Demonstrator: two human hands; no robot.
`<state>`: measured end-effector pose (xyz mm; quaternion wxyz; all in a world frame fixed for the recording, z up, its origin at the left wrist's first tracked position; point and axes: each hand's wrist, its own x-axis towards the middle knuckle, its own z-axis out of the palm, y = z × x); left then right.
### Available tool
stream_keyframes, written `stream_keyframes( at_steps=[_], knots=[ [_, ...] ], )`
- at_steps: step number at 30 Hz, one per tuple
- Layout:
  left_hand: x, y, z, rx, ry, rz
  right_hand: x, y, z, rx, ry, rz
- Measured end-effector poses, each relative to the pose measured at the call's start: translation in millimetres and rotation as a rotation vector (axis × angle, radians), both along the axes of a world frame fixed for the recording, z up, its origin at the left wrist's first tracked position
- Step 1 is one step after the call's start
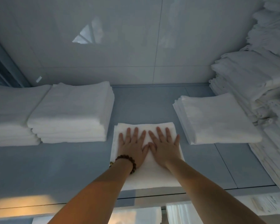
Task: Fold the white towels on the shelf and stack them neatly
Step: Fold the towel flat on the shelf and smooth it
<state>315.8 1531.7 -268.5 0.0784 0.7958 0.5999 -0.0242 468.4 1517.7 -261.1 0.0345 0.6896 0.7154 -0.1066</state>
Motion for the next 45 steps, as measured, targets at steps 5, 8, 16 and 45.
stream_keyframes(
  at_steps=[5,8,16,45],
  knots=[
    [4.8,-33.6,13.1,-0.120,-0.087,0.117,-12.2,-32.8,6.8,0.078,0.037,-0.042],
    [8.0,-73.1,4.4,-0.107,-0.065,0.132,-29.7,-62.8,-3.9,0.044,0.008,0.029],
    [-17.0,-81.0,-10.2,0.021,-0.049,0.104,0.9,-68.7,-15.5,0.105,-0.003,0.042],
    [-46.8,-76.1,25.2,-0.275,-0.674,0.503,36.5,-74.1,21.2,-0.090,0.316,-0.362]
  ],
)
